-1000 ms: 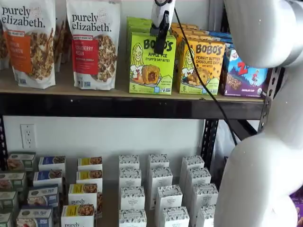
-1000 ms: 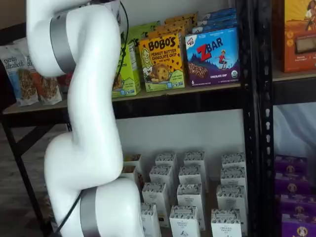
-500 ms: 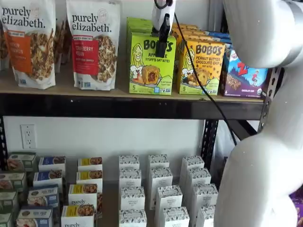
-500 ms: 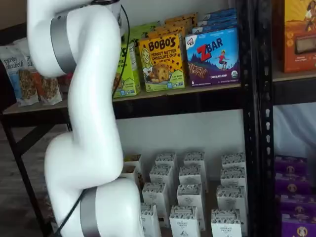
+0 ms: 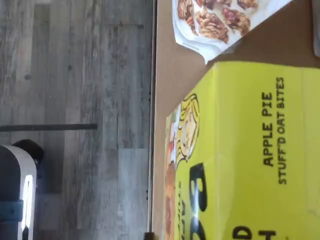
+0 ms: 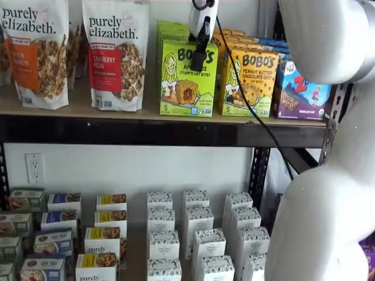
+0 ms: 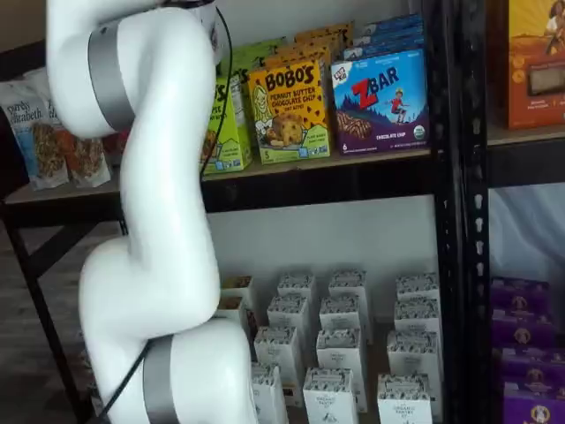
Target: Pick the green box on the top shelf, the fourth from the left
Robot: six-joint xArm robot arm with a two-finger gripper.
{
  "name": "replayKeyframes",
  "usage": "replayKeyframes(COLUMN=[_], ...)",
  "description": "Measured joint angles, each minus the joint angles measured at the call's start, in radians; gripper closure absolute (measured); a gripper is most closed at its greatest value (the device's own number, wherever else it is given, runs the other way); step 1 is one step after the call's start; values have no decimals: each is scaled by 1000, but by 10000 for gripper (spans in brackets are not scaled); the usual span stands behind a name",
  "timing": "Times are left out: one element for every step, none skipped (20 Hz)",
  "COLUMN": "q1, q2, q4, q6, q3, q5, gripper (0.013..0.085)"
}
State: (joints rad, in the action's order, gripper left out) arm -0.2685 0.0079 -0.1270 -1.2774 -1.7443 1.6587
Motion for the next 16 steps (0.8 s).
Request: replayKeyframes(q1=[0, -1, -2, -3, -4, -5, -5, -5, -5, -5, -4, -4, -5, -6, -6, -6], q2=[0, 2, 4, 5, 4, 1, 0, -1, -1, -1, -1, 1, 6, 7, 7, 5], q4=[0, 1, 4, 7, 8, 5, 3, 1, -1, -3, -5, -5, -3, -2, -3, -4], q6=[0, 1, 2, 3, 3, 4, 4, 5, 5, 5, 5, 6, 6, 7, 7, 7], q3=[-1, -4, -8, -9, -7, -2, 0, 1, 1, 0, -1, -4, -12, -15, -14, -12], q5=[2, 5, 10, 11, 9, 3, 1, -1, -1, -2, -2, 1, 10, 13, 10, 6], gripper=[330, 330, 330, 330, 330, 370, 370, 410, 450, 450, 490, 490, 490, 490, 490, 530])
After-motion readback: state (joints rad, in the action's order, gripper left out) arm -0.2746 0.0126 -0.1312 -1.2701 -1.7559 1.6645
